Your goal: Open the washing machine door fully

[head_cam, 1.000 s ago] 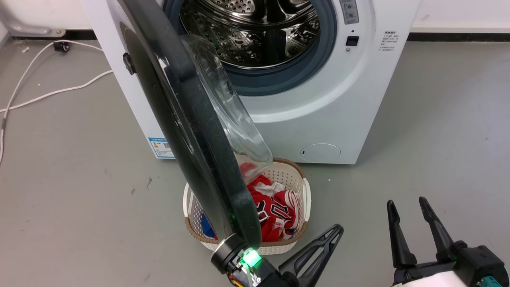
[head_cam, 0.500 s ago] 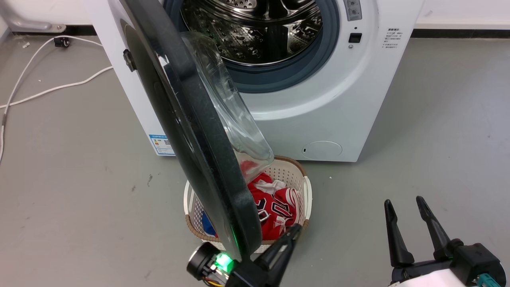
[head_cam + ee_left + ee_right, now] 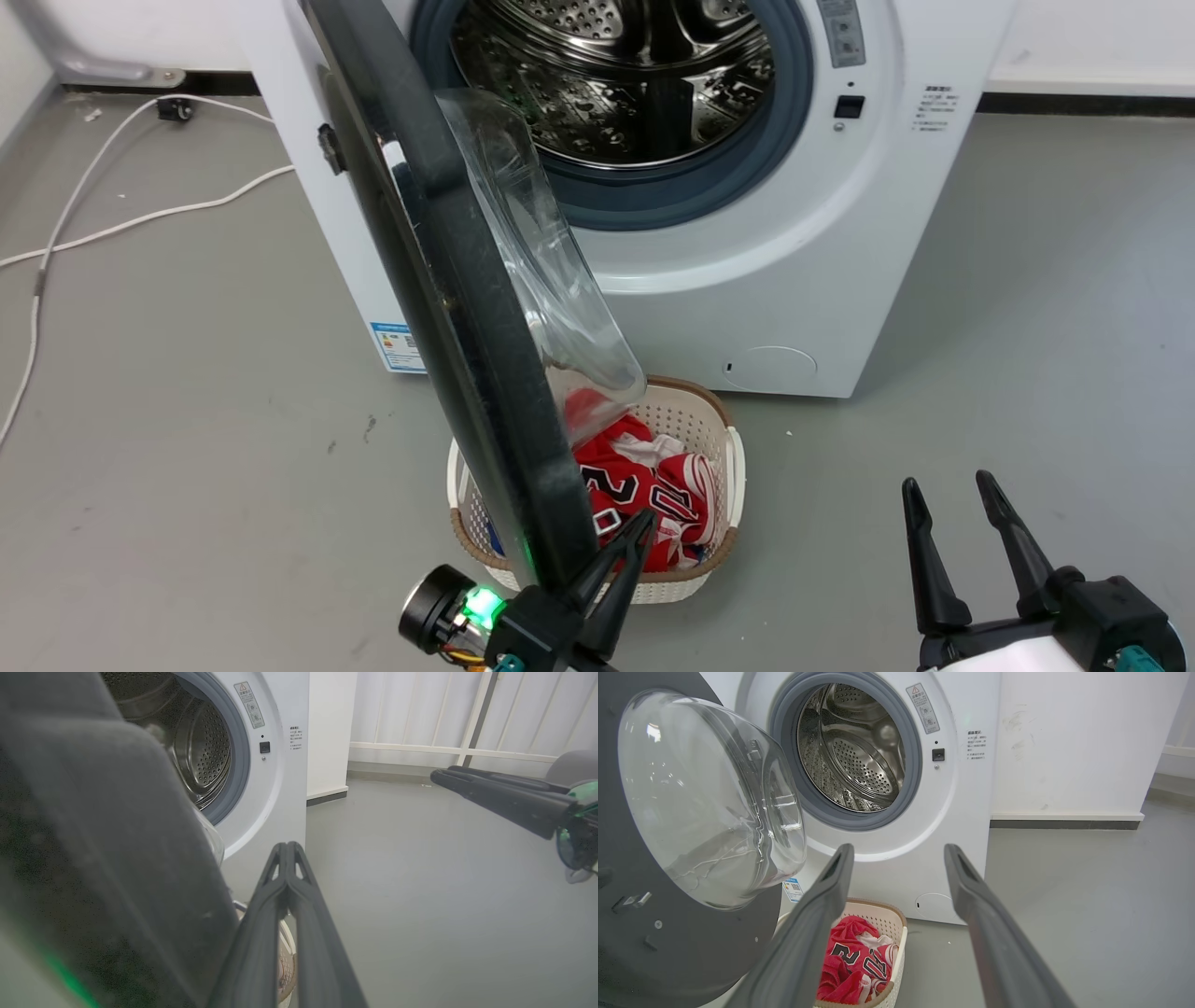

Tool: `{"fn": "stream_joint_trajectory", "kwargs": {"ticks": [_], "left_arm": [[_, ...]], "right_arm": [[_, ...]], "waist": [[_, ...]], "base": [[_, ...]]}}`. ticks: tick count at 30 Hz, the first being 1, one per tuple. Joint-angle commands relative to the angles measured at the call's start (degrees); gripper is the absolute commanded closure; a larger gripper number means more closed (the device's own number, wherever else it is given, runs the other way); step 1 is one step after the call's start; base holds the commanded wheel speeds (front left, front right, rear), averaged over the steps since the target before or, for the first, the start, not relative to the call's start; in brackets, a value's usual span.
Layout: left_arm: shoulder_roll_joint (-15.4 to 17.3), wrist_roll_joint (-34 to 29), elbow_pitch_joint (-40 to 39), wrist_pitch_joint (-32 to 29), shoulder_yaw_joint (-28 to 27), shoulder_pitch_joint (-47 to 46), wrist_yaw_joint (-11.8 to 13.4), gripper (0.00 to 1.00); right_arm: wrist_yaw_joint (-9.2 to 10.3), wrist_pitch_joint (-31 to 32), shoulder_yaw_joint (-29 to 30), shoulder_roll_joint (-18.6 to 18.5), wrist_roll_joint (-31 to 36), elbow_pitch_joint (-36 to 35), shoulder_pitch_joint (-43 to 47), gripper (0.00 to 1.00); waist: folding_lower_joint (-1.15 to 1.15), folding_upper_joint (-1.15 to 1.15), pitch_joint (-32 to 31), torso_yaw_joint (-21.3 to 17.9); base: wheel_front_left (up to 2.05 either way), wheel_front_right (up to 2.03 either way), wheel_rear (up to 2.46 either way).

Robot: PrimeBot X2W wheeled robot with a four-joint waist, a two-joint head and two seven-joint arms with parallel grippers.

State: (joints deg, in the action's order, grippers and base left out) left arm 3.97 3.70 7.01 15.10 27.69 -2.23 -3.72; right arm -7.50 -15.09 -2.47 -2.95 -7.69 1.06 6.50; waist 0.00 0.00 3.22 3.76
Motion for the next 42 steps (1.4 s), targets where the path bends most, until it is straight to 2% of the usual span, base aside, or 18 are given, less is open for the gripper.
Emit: {"fn": "stream_joint_trajectory", "kwargs": {"ticks": [1, 15, 25, 35, 42], "left_arm": [[1.3, -0.1, -0.1, 0.1, -2.6, -0.4, 1.1, 1.00], [1.9, 0.3, -0.4, -0.1, -9.3, 2.7, 2.9, 1.00], [1.8, 0.8, -2.1, 0.0, -15.5, 3.1, 3.7, 1.00], [2.5, 2.1, -2.8, 0.1, -25.6, 4.6, 5.4, 1.00], [2.8, 3.1, -2.1, 0.1, -33.6, 2.3, 5.1, 1.00]], "right_arm": [[0.01, -0.1, 0.0, 0.2, -0.2, 0.1, 0.5, 0.00], [0.01, -0.1, -0.4, 0.2, -0.5, 1.0, 1.0, 0.00], [0.02, -0.1, -0.7, 0.2, -0.4, 1.6, 0.3, 0.00], [0.01, -0.1, -0.5, 0.2, 0.2, 1.7, -0.4, 0.00], [0.02, -0.1, 0.0, 0.2, 0.9, 1.4, -0.8, 0.00]], "waist": [[0.00, 0.00, -0.3, 0.6], [0.00, 0.00, -0.4, 6.1], [0.00, 0.00, 0.5, 8.3], [0.00, 0.00, 2.1, 8.7], [0.00, 0.00, 3.8, 9.3]], "base": [[0.00, 0.00, 0.00], [0.00, 0.00, 0.00], [0.00, 0.00, 0.00], [0.00, 0.00, 0.00], [0.00, 0.00, 0.00]]}}
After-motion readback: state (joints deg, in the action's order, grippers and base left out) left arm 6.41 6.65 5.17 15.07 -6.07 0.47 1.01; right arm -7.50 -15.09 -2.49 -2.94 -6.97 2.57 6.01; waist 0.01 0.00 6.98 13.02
